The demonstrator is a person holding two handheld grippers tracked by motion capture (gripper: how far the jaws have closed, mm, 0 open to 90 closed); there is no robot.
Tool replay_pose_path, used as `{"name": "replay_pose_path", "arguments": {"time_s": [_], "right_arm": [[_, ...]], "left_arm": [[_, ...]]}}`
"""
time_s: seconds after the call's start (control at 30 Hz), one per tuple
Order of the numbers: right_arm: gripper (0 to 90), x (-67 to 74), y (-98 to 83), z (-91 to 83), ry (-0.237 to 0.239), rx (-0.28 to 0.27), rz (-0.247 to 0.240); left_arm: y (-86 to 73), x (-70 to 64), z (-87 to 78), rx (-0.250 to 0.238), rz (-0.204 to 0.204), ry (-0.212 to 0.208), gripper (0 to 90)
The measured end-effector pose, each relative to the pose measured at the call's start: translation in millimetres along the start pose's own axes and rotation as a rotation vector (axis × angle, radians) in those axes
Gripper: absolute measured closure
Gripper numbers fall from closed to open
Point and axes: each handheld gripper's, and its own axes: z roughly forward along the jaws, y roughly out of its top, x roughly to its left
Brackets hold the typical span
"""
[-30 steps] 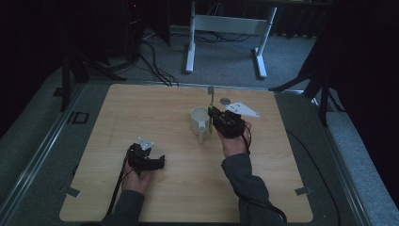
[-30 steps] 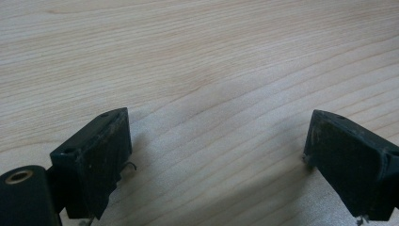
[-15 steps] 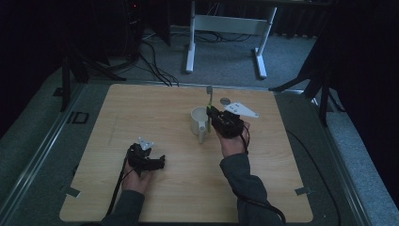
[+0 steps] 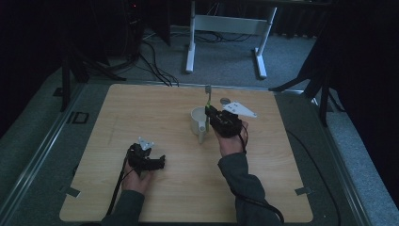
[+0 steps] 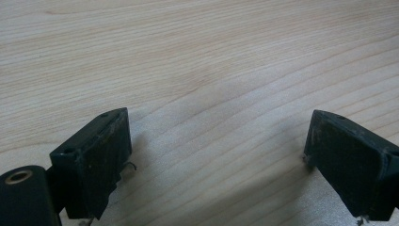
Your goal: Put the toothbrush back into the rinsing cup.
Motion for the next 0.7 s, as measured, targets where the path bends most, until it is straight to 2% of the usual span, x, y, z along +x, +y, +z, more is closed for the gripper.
{"name": "replay_pose_path", "arguments": {"time_s": [0.7], "right_arm": [[81.4, 0.1, -4.9, 11.3, -0.013, -0.007, 0.013]], "left_arm": [[0.0, 0.0, 0.0, 0.001, 0.000, 0.000, 8.2]]}}
